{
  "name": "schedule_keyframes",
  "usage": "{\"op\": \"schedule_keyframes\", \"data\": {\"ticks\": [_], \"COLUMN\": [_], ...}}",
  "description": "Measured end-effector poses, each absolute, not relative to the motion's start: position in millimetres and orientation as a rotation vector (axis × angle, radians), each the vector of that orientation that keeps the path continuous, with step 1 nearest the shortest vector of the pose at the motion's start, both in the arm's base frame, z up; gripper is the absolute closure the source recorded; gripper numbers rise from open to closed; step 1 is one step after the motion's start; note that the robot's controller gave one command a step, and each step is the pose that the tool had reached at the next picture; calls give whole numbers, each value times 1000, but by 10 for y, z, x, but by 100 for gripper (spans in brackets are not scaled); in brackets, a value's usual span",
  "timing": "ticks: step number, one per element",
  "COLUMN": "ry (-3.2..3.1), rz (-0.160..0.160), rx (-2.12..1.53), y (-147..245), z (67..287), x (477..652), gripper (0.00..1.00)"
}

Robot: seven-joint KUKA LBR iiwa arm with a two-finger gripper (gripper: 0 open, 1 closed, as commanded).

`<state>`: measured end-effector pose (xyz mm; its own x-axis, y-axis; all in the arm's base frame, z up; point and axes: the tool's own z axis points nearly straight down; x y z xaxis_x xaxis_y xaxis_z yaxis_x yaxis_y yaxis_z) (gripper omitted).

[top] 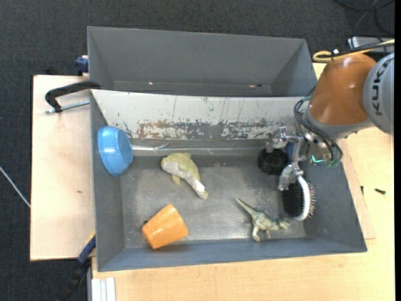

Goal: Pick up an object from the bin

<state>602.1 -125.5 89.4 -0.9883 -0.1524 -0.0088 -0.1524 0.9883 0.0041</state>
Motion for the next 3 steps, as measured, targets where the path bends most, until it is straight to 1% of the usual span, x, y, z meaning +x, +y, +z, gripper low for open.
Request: {"op": "schedule_keyframes", "data": {"ticks": [1, 2, 3], "ry": [3114, 3120, 3118], "rz": [1, -2, -2], "rx": [-241, -212, -265], "y": [-1264, -1120, -1011], "z": [929, 1641, 2052], "x": [6047, 6021, 6021], "gripper": [100, 100, 100]}}
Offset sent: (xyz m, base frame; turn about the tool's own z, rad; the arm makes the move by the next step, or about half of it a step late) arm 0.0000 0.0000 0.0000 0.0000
